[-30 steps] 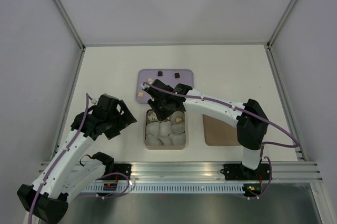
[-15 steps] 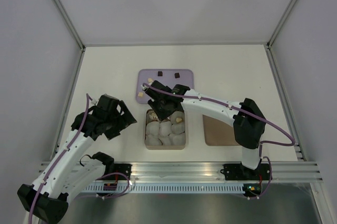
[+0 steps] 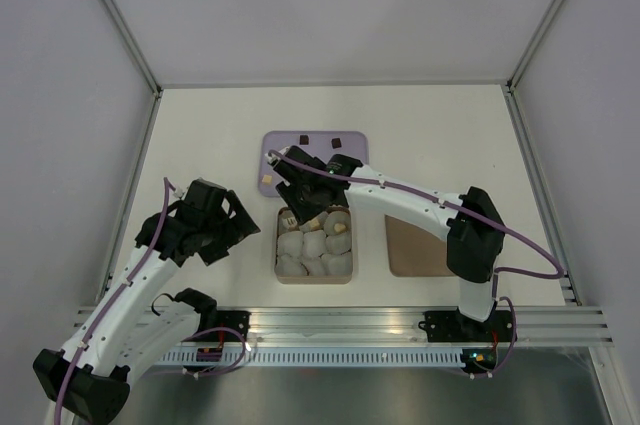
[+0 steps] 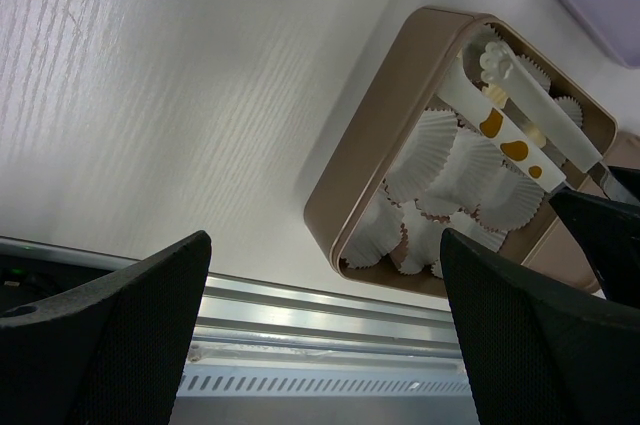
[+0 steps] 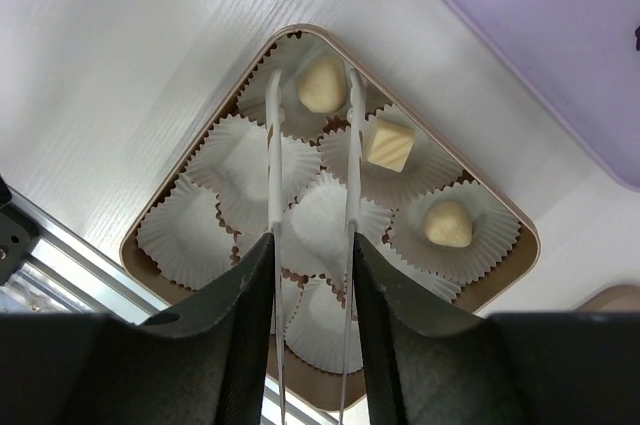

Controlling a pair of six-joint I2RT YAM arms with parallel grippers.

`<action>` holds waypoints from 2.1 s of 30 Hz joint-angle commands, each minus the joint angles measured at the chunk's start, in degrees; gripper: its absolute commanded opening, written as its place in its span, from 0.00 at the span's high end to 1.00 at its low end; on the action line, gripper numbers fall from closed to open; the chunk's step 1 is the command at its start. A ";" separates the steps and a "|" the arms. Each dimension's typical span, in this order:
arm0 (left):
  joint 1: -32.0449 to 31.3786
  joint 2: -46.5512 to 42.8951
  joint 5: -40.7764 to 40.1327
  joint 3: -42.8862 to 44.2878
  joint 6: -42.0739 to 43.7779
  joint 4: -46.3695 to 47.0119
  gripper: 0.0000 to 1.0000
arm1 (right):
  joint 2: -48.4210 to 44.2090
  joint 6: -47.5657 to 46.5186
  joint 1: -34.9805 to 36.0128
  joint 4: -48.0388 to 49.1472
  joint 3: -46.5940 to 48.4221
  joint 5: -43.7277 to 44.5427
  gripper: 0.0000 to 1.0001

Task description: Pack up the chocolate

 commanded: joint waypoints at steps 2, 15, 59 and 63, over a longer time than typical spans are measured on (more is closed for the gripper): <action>0.21 0.10 -0.06 0.45 -1.59 1.01 0.01 | -3.98 1.91 0.15 -1.04 4.27 1.86 0.61; 0.13 0.72 0.38 0.72 -0.79 1.19 0.00 | -10.14 5.61 -9.33 -3.33 3.48 7.13 0.61; 0.13 1.68 -0.06 0.54 -0.62 2.68 0.00 | 7.53 -1.25 -19.81 -3.24 9.37 8.01 0.62; 0.13 1.77 -0.06 0.45 -0.53 2.68 0.00 | 6.65 -0.90 -19.72 -3.60 7.96 8.45 0.60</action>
